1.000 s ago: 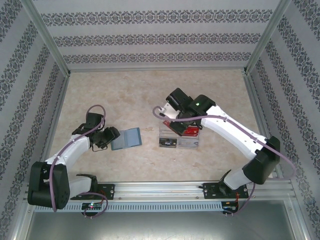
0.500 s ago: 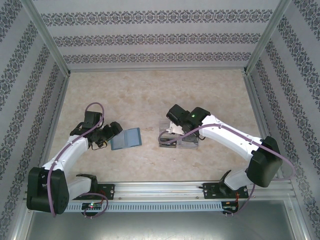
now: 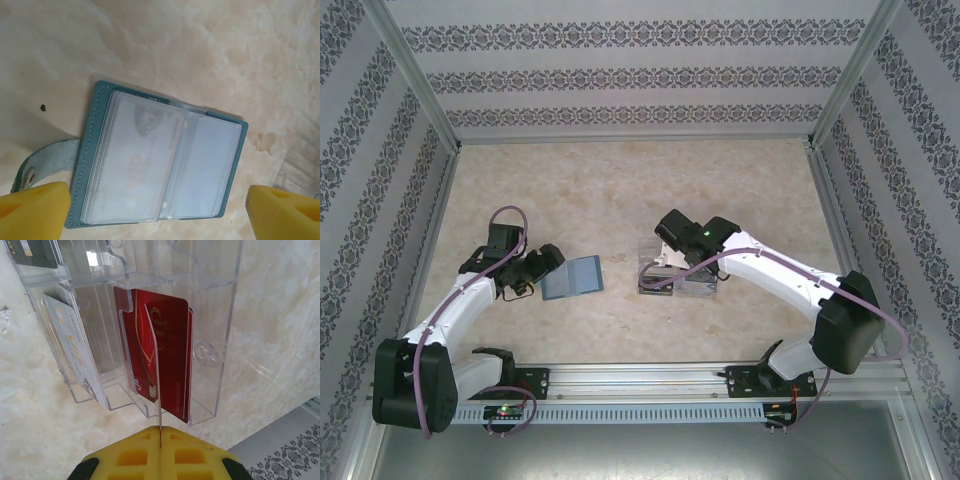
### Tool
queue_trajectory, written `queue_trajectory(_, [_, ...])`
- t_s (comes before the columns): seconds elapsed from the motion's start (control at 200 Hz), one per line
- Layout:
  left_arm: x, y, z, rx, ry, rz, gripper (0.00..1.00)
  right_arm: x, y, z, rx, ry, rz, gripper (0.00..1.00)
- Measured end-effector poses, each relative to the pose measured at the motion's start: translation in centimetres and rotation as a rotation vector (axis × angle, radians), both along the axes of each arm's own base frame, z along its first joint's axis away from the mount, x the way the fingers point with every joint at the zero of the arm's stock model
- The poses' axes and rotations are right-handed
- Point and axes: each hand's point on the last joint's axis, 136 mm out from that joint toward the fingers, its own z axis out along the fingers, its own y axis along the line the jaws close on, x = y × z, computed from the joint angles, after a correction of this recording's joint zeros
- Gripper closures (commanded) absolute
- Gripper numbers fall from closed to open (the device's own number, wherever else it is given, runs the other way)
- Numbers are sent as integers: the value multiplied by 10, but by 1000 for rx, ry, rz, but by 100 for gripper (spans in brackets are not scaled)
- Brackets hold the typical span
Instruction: Take the credit cards out of the card holder
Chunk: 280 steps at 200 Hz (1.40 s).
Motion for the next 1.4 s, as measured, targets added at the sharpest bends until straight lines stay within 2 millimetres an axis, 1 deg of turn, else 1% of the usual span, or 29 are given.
queue_trajectory(0.305, [-1, 0, 0, 0, -1, 0, 9, 10, 4, -9, 7, -8, -14, 100])
queue_trajectory(0.335, [-1, 0, 0, 0, -2, 0, 9, 10, 5, -9, 8, -8, -14, 87])
queue_trajectory(0.355, [-1, 0, 0, 0, -2, 0, 9, 11, 5, -10, 8, -8, -14, 75])
queue_trajectory(0.38, [-1, 0, 0, -1, -3, 0, 9, 11, 5, -10, 9, -9, -18, 67])
queue_trajectory(0.395, [-1, 0, 0, 0, -3, 0, 9, 11, 5, -11, 9, -10, -18, 65])
queue_trajectory(0.445, [-1, 0, 0, 0, -2, 0, 9, 13, 6, -11, 9, -18, -22, 63])
queue_trajectory(0.495, [-1, 0, 0, 0, -3, 0, 9, 16, 5, -11, 7, -29, -25, 53])
queue_trajectory(0.55, [-1, 0, 0, 0, -3, 0, 9, 19, 4, -10, 6, -48, -41, 48])
queue_trajectory(0.694, [-1, 0, 0, 0, -2, 0, 9, 30, -2, -6, -3, -106, -82, 52])
queue_trajectory(0.849, [-1, 0, 0, 0, -2, 0, 9, 36, -1, 0, 34, -140, -133, 61])
queue_trajectory(0.859, [-1, 0, 0, 0, -2, 0, 8, 37, -1, 1, 40, -144, -141, 62])
queue_trajectory(0.904, [-1, 0, 0, 0, -2, 0, 8, 39, 3, 6, 70, -157, -157, 74])
queue_trajectory(0.954, [-1, 0, 0, 0, -1, 0, 8, 41, 8, 13, 116, -171, -186, 85])
queue_trajectory(1.009, [-1, 0, -1, 1, 1, 1, 8, 45, 17, 23, 190, -187, -221, 100])
queue_trajectory(1.104, [-3, 1, -4, 5, 18, 2, 9, 50, 38, 42, 353, -201, -297, 100])
queue_trajectory(1.209, [-4, 1, -8, 6, 34, 2, 10, 52, 67, 57, 570, -159, -398, 100])
queue_trajectory(1.309, [-5, 1, -10, 5, 45, 1, 10, 52, 97, 64, 736, -83, -500, 100])
queue_trajectory(1.399, [-6, -1, -11, -1, 53, -3, 10, 54, 126, 60, 840, -10, -585, 100])
